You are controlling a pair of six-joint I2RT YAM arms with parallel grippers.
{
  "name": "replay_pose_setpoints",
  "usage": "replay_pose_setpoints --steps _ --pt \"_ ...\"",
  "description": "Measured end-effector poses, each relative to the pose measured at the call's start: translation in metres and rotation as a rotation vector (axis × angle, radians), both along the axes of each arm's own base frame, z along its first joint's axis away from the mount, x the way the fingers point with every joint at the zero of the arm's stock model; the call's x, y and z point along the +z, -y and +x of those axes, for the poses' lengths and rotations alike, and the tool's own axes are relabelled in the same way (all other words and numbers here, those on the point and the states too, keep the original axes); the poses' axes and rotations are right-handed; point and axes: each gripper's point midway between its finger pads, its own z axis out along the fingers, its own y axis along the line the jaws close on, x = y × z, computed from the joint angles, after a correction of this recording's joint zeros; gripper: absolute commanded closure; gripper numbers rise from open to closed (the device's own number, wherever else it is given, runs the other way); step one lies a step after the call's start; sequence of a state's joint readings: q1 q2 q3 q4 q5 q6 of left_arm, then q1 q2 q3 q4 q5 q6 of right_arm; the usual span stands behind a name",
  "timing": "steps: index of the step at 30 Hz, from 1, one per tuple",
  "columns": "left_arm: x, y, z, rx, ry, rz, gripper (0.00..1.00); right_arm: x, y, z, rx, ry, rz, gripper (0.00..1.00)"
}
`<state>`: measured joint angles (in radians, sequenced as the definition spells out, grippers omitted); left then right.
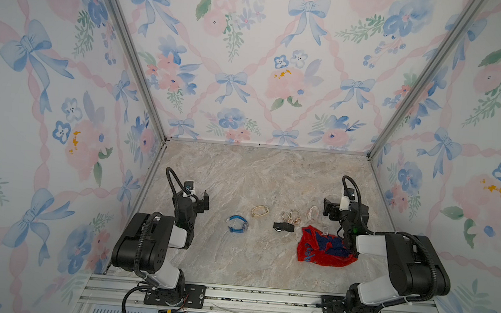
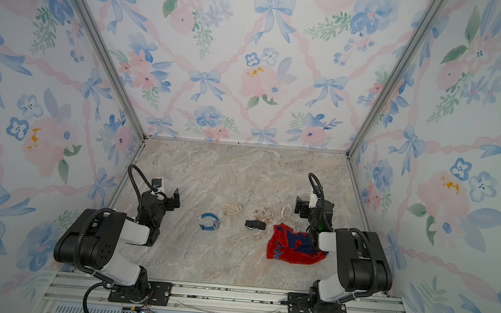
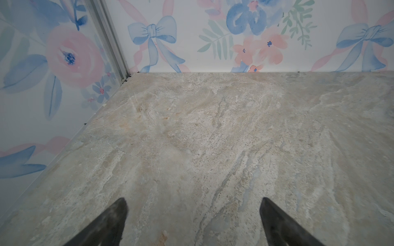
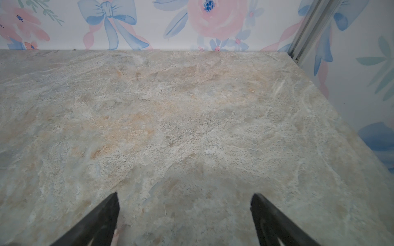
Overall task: Wipe the watch dial
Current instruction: Reset both arms
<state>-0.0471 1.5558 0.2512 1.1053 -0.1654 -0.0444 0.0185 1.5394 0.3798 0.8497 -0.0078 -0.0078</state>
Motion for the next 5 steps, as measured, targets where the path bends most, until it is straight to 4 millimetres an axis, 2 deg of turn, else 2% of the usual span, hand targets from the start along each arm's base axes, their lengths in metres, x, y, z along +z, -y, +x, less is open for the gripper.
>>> replay_pose_setpoints --steps 5 --pt "0.0001 0.0010 0.0003 -0.007 0.000 -0.002 0.02 0.0000 0.0000 0.0000 0.000 0.000 0.000 0.04"
